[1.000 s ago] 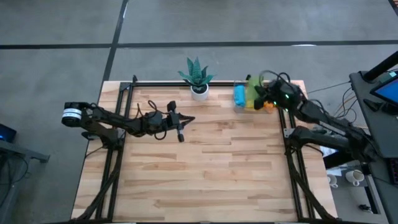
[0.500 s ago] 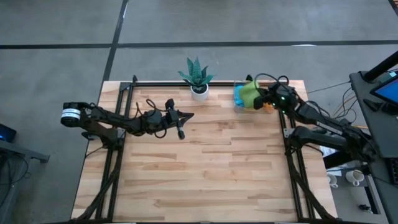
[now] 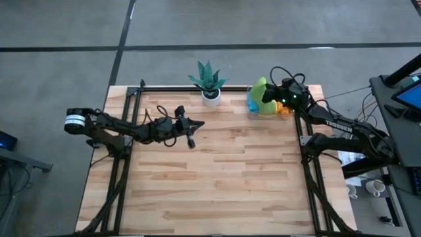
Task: Roll microfiber towels into tight, uniform cylinder then place into a basket
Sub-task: Roll the green microfiber cloth
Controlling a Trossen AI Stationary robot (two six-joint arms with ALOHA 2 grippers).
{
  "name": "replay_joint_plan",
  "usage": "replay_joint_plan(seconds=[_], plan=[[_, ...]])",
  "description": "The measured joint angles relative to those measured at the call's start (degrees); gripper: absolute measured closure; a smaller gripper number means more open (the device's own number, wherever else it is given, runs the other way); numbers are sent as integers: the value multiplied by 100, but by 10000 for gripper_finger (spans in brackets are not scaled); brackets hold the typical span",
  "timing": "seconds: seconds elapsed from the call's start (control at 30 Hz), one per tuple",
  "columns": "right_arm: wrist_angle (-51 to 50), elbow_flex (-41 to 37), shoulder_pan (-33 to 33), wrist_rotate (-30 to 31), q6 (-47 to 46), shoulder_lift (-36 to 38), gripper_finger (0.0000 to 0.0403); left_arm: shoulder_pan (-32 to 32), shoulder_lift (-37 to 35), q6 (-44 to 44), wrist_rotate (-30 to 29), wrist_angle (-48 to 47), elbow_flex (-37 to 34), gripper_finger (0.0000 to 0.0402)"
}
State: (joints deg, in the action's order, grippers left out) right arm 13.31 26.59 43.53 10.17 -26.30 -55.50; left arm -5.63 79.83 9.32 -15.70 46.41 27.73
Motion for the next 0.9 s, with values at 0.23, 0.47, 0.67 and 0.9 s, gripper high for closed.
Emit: replay_joint_plan(seconds=[0.23,0.47,0.67,0.9], plan=[[646,-595,0,38,-887,23,395,2,0,-2,0,-35,0,402],[1905,-1560,0,-4,-1713,32,394,7,0,-2,2,-35,0,402],[1986,-1851,-2,-4,-1981,24,394,6,0,-2,2,-31,0,402],[1975,-1910,0,38,-1892,24,381,4,-1,0,7,-24,2,402]])
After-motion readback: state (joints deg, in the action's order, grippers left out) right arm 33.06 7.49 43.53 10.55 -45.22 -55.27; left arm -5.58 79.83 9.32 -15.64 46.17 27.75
